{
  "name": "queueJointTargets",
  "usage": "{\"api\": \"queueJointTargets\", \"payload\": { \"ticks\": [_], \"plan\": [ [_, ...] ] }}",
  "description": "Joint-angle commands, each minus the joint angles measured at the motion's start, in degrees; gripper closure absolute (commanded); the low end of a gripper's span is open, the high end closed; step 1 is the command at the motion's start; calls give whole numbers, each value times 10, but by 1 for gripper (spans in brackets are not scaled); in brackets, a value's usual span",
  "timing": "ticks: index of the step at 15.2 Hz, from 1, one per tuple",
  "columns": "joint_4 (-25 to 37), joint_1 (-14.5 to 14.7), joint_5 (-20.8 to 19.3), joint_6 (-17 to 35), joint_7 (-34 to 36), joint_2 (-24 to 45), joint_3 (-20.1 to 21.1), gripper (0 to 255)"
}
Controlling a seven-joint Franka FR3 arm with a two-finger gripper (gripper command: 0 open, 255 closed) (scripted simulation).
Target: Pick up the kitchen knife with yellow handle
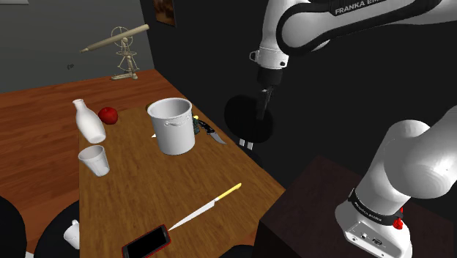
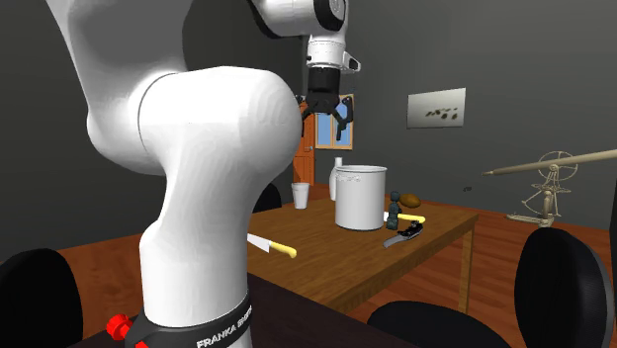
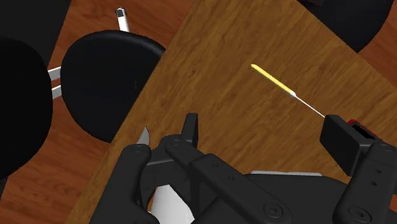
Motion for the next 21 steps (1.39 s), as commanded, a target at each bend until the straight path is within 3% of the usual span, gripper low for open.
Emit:
{"api": "queueJointTargets", "payload": {
  "ticks": [1,12,21],
  "plan": [
    [-1,12,-1,36,-24,35,6,0],
    [16,70,-20,200,-123,223,54,0],
    [62,113,-84,310,-167,385,90,0]
  ]
}}
